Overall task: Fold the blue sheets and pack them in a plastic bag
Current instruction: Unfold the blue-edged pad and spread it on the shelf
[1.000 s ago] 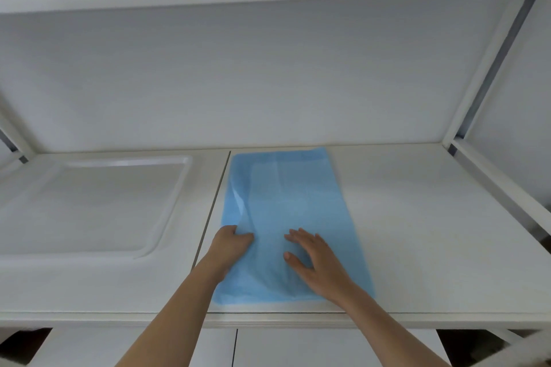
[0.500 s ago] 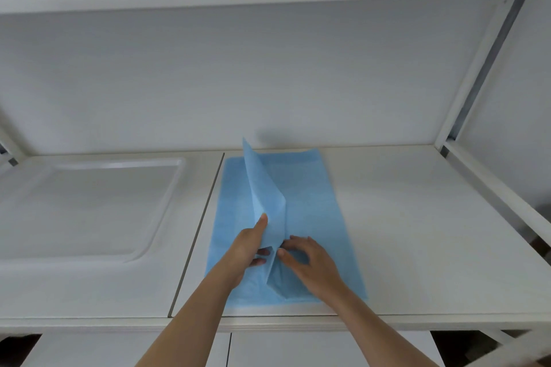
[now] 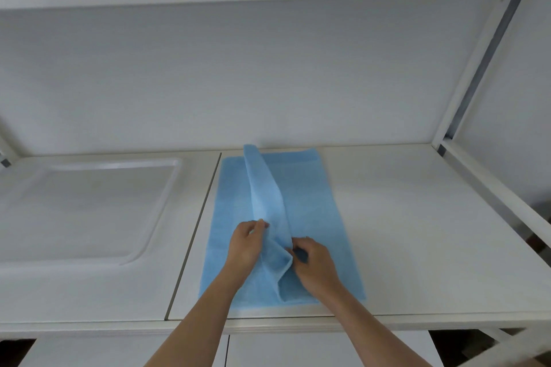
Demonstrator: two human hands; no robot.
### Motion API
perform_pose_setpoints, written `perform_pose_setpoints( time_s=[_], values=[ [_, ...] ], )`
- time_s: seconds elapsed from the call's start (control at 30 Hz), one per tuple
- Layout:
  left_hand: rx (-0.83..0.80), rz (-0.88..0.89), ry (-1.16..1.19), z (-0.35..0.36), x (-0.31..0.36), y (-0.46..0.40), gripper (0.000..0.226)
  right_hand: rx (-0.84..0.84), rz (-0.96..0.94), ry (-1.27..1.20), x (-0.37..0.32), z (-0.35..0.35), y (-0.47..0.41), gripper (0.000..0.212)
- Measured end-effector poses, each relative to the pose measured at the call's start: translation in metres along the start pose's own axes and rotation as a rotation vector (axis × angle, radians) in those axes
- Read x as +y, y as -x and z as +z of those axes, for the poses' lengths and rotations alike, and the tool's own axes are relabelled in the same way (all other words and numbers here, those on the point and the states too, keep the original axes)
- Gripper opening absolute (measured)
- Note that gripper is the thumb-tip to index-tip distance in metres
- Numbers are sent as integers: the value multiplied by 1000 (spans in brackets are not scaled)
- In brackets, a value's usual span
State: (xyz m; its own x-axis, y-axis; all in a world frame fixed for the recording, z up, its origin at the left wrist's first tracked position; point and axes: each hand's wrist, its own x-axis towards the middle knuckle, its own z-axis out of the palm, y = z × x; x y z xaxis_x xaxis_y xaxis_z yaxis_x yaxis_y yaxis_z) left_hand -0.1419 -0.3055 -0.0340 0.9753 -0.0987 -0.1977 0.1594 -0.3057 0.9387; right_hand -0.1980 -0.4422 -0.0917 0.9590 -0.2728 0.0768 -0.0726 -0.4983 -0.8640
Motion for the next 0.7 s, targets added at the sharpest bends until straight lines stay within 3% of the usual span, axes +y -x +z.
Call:
perform_pose_setpoints(
  time_s=[0.07, 0.13, 0.3, 0.47, 0.7],
  values=[
    [34, 131, -68, 2, -10, -4, 25, 106, -33, -50, 4, 1, 1, 22],
    [20, 176, -178, 6, -23, -10, 40, 237, -67, -83, 7, -1, 2, 25],
    [-54, 148, -533, 14, -39, -24, 52, 444, 22, -171, 10, -11, 3, 14],
    [-156, 77, -854, 19, -35, -27, 67, 573, 67, -209, 15, -27, 6, 24],
    [-213, 55, -945, 18, -33, -29, 72, 684, 20, -135, 30, -68, 6, 32]
  ],
)
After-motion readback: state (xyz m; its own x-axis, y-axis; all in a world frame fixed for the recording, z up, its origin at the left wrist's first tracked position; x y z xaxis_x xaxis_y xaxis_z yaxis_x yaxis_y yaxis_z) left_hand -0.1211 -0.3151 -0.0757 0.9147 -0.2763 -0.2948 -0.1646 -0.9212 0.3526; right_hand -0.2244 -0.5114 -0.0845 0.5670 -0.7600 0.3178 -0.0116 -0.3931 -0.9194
